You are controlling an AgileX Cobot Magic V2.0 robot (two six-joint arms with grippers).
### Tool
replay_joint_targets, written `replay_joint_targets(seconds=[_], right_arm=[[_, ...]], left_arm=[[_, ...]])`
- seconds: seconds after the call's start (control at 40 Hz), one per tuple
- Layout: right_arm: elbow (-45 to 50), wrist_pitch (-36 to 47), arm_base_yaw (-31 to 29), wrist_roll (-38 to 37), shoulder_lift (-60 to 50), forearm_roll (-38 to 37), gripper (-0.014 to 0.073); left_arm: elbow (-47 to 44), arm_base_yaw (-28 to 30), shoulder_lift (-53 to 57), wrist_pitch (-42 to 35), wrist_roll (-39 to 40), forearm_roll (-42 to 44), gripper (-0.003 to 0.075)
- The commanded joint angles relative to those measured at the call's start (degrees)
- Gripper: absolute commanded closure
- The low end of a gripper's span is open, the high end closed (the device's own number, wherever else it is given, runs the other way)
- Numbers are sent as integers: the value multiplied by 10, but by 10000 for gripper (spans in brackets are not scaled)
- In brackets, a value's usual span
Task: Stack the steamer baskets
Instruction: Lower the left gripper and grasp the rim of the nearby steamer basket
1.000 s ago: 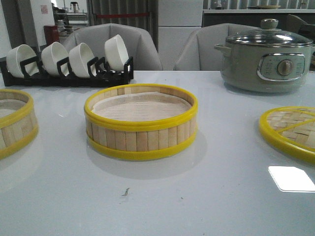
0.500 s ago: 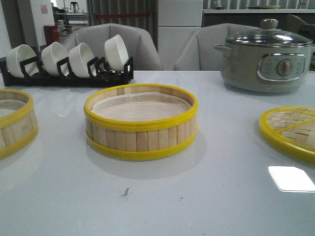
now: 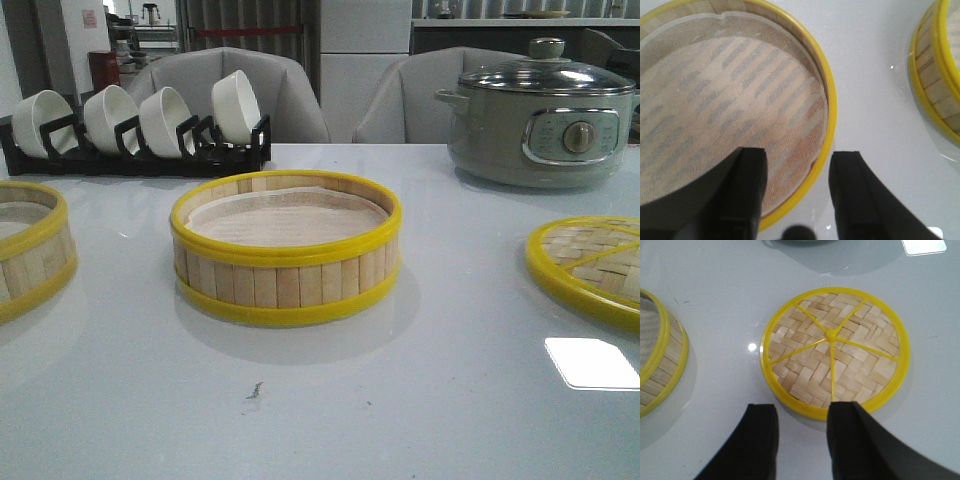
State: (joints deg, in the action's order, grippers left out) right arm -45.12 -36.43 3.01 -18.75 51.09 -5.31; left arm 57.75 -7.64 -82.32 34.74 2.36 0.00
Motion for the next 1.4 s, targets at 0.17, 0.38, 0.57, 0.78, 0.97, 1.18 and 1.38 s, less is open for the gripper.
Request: replay_joint_targets(seconds=[0.17,0.38,0.57,0.78,0.97,1.18,1.38], right_arm=[[-22,40,3,3,-4,-10,232],[-22,39,3,3,-4,-10,232],[-22,39,3,3,-4,-10,232],[-22,39,3,3,-4,-10,232],[-22,39,3,3,-4,-10,232],[-22,40,3,3,-4,-10,232],[-22,44,3,3,-4,-10,232]], left_arm=[[125,-4,-118,-11,0,-5,349],[166,-12,-173,3,0,-11,349],[167,-35,-189,-8,0,-12,349],[167,-42,-205,-3,0,-13,349],[167,-42,-214,-2,0,-13,349],[167,-42,-215,-5,0,-13,349],[167,-42,-216,-5,0,-13,349]])
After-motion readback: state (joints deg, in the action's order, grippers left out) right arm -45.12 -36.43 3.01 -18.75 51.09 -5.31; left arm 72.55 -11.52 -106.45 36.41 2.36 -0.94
